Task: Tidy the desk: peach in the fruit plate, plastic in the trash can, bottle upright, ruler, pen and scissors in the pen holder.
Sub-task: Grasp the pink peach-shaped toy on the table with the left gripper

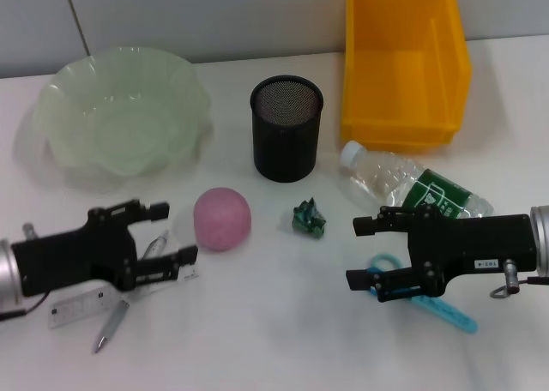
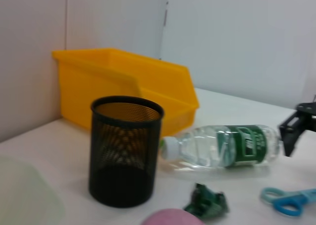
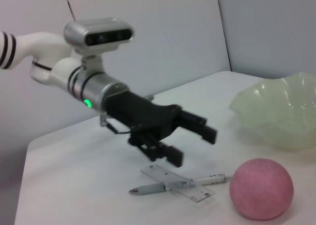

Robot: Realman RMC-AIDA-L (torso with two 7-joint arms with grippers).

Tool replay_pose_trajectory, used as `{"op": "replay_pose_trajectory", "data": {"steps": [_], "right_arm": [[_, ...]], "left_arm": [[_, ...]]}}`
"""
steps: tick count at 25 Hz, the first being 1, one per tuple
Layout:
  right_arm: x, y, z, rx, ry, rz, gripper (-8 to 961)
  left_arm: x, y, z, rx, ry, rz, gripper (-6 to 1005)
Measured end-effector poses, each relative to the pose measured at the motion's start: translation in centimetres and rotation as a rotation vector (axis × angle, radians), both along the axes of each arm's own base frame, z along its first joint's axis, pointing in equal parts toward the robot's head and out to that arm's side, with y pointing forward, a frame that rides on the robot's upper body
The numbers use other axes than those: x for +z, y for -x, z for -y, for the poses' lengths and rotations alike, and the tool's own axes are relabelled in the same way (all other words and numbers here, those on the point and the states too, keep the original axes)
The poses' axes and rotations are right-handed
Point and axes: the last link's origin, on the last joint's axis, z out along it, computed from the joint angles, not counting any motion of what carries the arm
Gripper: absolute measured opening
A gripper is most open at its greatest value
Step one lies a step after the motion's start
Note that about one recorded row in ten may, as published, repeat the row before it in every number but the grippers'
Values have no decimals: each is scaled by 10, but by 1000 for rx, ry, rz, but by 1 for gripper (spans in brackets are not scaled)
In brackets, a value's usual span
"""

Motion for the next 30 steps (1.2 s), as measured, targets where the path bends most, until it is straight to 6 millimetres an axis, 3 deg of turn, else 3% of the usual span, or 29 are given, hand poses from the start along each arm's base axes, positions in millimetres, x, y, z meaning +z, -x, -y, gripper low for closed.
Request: {"op": "replay_pose_trajectory", "data": {"steps": [2, 7, 12, 30], "right_arm": [[0, 0, 0, -5, 4, 1, 841], [-1, 0, 0, -7, 5, 0, 841], [-1, 0, 0, -8, 5, 1, 841], [-1, -1, 1, -21, 12, -4, 841]], "left_arm": [[-4, -10, -19, -12, -27, -30, 740], [-17, -21, -36, -21, -26, -71, 726], [-33, -28, -45, -40, -9, -134, 713], [-52, -31, -58, -48, -54, -207, 664]]}}
